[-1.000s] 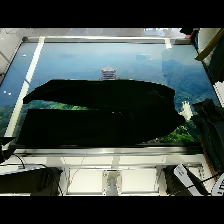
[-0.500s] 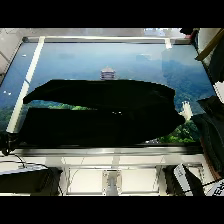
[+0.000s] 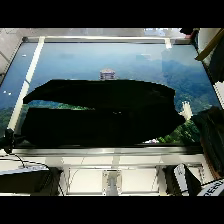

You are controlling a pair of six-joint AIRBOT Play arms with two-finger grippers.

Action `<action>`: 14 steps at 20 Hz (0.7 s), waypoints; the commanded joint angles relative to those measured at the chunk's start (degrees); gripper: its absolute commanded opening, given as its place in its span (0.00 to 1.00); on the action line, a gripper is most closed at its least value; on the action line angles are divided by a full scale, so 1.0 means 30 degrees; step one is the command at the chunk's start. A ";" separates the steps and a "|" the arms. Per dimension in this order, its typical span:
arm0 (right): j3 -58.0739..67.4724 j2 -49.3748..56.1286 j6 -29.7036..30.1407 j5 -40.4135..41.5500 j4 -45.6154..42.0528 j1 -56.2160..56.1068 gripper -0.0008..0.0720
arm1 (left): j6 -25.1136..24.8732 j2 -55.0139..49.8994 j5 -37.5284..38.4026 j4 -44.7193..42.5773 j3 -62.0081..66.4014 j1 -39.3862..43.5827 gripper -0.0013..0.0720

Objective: Fold the clothes and pants, and hang the long-sleeved shirts on hangers.

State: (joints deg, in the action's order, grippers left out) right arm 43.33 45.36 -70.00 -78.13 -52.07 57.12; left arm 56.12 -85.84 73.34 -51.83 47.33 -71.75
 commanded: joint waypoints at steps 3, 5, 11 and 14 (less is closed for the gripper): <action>-0.4597 -0.0087 0.0168 0.1523 0.0670 0.2084 0.77 | -0.0007 0.0998 0.0036 0.1464 0.0015 0.0036 0.02; -0.6266 0.0080 0.0204 0.3504 0.0816 0.1545 0.77 | 0.0000 0.1137 -0.0007 0.2419 0.0022 0.0036 0.02; -0.8539 0.2885 0.2433 0.6798 0.4597 -0.0605 0.77 | 0.0000 0.1129 -0.0007 0.2667 0.0022 0.0036 0.02; -0.8539 0.4699 0.2616 0.8648 0.5187 -0.2688 0.77 | 0.0000 0.1129 0.0007 0.2659 0.0022 0.0036 0.02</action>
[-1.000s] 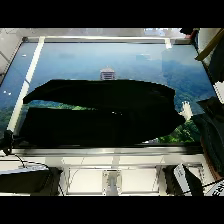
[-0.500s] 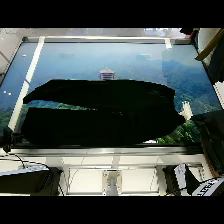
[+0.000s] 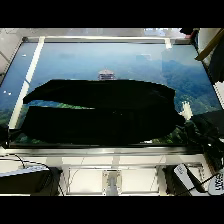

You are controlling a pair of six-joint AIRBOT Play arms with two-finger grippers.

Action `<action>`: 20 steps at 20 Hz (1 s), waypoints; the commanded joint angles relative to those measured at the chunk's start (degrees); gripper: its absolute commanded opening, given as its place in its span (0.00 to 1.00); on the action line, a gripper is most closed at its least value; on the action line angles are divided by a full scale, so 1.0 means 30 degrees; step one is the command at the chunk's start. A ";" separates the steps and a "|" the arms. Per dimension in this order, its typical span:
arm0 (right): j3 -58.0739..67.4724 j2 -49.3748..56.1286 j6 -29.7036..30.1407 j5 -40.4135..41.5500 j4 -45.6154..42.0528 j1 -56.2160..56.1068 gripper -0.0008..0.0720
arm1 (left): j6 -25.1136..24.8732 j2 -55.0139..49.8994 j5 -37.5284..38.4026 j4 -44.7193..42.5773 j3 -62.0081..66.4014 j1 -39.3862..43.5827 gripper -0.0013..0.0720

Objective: Fold the clothes and pants, and hang the long-sleeved shirts on hangers.

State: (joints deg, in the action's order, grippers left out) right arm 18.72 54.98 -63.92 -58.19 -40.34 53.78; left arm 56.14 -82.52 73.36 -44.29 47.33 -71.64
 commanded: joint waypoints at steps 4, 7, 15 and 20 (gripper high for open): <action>-0.0233 0.2878 0.1056 0.4656 0.3519 -0.3781 0.77 | -0.0007 0.0029 0.0160 0.0146 0.0022 0.0000 0.02; 0.0262 0.2856 0.1406 0.5085 0.4342 -0.4044 0.51 | -0.0007 0.0029 0.0189 0.0146 0.0022 0.0000 0.02; 0.5340 -0.0663 -0.0138 -0.0532 -0.0583 -0.3373 0.04 | -0.0007 0.2550 0.1137 -0.0124 0.1749 -0.0007 0.02; 0.6841 -0.4583 -0.1443 -0.6747 -0.8123 0.0087 0.04 | 0.0000 0.6200 0.1807 -0.0255 0.2047 -0.0015 0.02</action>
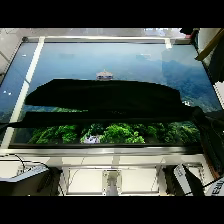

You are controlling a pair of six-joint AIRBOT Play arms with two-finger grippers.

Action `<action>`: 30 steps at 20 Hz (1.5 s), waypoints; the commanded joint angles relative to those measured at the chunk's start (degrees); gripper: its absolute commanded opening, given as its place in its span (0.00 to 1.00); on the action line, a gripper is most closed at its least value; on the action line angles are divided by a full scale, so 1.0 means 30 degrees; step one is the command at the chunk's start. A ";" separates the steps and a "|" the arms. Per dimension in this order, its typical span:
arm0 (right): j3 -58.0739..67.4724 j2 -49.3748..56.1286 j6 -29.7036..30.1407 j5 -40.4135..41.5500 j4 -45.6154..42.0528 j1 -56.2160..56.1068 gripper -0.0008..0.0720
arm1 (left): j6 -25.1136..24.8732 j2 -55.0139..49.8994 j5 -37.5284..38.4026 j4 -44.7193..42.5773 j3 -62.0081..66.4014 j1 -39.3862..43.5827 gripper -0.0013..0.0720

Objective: Fold the clothes and pants, and hang the long-sleeved shirts on hangers.

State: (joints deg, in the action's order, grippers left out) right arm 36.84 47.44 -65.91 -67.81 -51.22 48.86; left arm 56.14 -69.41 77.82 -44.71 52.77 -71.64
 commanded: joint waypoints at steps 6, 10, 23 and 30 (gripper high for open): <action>0.1100 -0.4663 -0.0831 -0.3759 -0.6521 0.3024 0.04 | 0.2535 0.4962 -0.0750 -0.0073 0.0393 -0.0503 0.02; 0.1137 -0.3410 -0.0823 -0.2084 -0.3264 0.2237 0.04 | 0.2659 0.4575 -0.5712 0.0772 0.0481 0.4320 0.02; 0.2397 0.6506 -0.2834 0.7315 0.1122 -0.3810 0.04 | 1.5803 -0.6069 -1.3719 -1.4666 0.8990 1.8287 0.02; 0.5093 1.0185 -0.4357 1.0819 0.5858 -0.4473 0.28 | 1.7231 -0.8976 -1.4200 -1.4506 1.1300 1.8710 0.02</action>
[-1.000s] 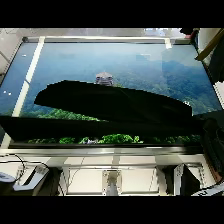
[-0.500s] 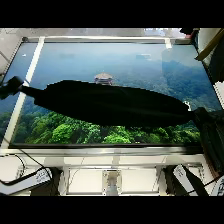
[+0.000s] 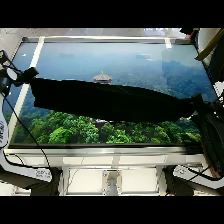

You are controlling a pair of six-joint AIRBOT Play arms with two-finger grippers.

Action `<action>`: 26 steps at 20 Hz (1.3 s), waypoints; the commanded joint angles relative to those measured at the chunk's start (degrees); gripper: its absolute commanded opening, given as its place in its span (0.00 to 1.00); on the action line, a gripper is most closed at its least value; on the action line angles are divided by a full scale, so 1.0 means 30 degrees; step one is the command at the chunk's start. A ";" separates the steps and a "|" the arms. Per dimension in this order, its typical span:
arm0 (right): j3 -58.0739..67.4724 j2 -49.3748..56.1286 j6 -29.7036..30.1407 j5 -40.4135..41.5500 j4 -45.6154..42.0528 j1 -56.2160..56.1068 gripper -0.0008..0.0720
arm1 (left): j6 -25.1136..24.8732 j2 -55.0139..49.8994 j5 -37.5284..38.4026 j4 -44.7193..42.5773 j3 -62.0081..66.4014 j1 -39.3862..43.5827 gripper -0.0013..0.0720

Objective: Fold the clothes and pants, and hang the long-sleeved shirts on hangers.

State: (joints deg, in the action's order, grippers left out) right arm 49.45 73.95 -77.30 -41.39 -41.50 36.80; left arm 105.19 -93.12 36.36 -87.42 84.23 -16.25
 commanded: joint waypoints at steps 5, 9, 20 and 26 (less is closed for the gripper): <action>0.2761 0.2135 -0.0517 0.3060 0.2929 -0.1647 0.64 | 0.0831 -0.1042 -0.0882 0.0313 0.1974 0.0517 0.87; 0.4554 0.1348 -0.0517 -0.0532 -0.2892 -0.0597 0.63 | 0.0794 0.0634 -0.0838 0.0590 0.3169 0.0517 0.87; 0.5311 0.5013 0.2200 -1.1832 -0.3679 0.2725 0.88 | -0.1428 0.6047 -0.0568 0.0583 0.3169 0.1909 0.87; 0.5304 0.6054 0.2674 -1.0506 -0.4401 0.2725 0.94 | -0.1421 0.6251 0.1297 0.0583 0.3162 0.2885 0.87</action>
State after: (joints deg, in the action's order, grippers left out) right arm 65.34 90.39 -70.39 -73.38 -53.10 44.82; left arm 101.27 -74.91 37.17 -85.65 93.69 -8.84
